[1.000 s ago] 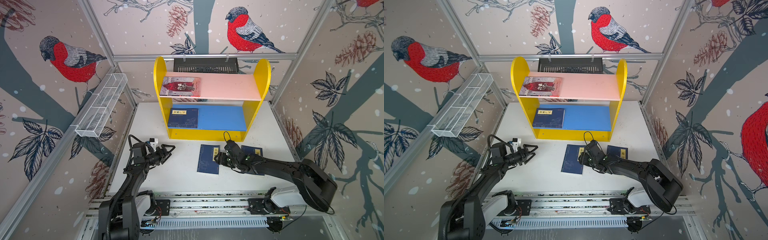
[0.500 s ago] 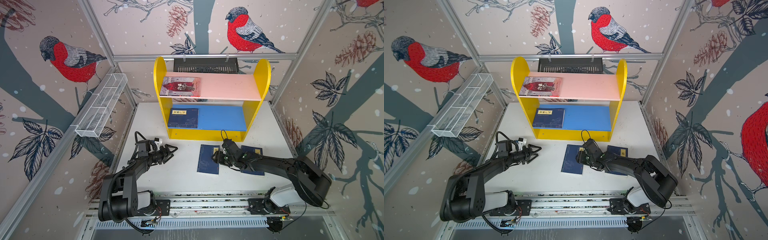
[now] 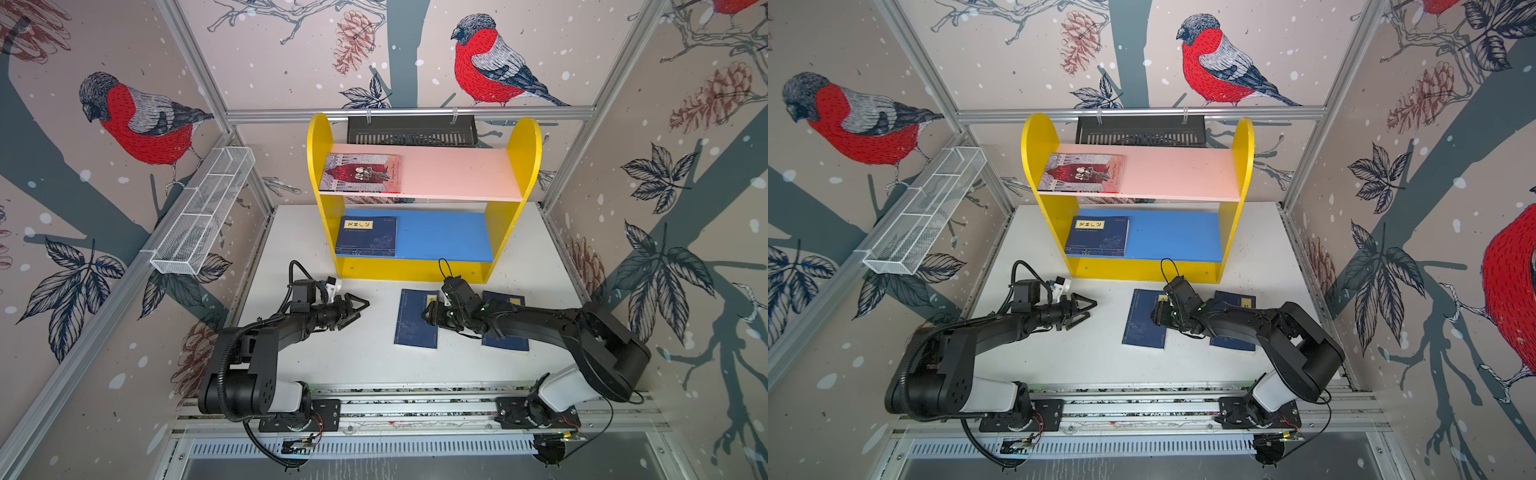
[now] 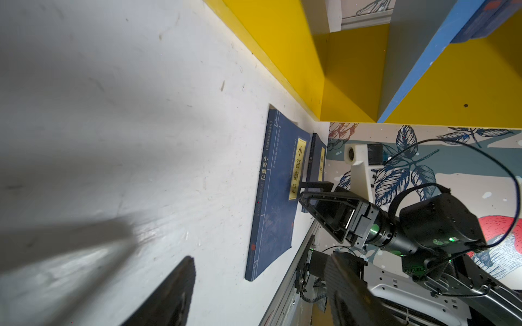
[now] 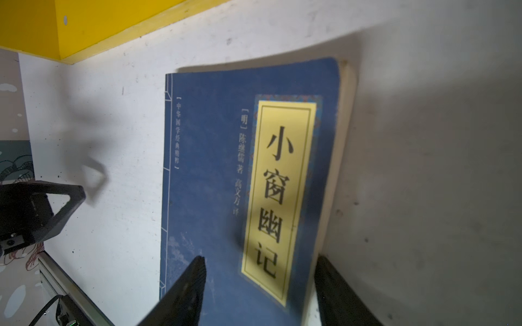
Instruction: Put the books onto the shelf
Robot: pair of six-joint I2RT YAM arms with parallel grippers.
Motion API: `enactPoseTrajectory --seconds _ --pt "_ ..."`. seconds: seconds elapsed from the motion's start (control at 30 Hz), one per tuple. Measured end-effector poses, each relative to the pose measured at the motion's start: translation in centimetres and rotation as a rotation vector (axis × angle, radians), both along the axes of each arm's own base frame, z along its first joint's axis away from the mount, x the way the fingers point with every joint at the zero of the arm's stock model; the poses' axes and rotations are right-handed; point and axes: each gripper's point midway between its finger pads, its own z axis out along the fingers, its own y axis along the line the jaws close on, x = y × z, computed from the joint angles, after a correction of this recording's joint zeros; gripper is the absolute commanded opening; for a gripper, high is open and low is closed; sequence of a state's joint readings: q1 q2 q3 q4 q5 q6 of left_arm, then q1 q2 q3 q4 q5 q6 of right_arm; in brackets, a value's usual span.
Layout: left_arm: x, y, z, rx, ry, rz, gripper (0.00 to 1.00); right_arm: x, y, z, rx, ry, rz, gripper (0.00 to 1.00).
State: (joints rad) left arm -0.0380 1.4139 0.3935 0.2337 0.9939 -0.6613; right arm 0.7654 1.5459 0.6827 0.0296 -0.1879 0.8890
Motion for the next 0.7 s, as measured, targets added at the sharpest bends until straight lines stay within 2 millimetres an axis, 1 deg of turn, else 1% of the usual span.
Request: enactPoseTrajectory --seconds 0.2,0.27,0.33,0.43,0.5,0.6,0.7 --pt "-0.5 -0.3 -0.6 0.018 0.003 -0.016 0.75 0.2 3.0 1.2 0.061 -0.015 0.073 0.62" --pt "-0.6 -0.4 -0.9 0.029 0.002 -0.017 0.75 0.2 3.8 1.6 0.074 -0.024 0.099 0.63" --pt "-0.7 -0.5 -1.0 0.035 0.002 -0.022 0.75 0.4 4.2 1.9 0.082 -0.032 0.102 0.63" --pt "-0.9 -0.8 -1.2 0.040 0.001 -0.038 0.75 0.6 4.0 1.7 0.064 -0.039 0.087 0.63" --pt "-1.1 -1.0 -1.3 0.045 0.003 -0.048 0.76 0.6 3.2 1.0 0.040 -0.031 0.062 0.63" --pt "-1.4 -1.2 -1.6 0.055 -0.001 -0.055 0.76 0.0 2.2 -0.2 0.020 0.004 0.043 0.63" --pt "-1.9 -1.7 -1.8 0.060 0.001 -0.075 0.76 0.0 2.3 -0.2 0.029 -0.002 0.043 0.63"
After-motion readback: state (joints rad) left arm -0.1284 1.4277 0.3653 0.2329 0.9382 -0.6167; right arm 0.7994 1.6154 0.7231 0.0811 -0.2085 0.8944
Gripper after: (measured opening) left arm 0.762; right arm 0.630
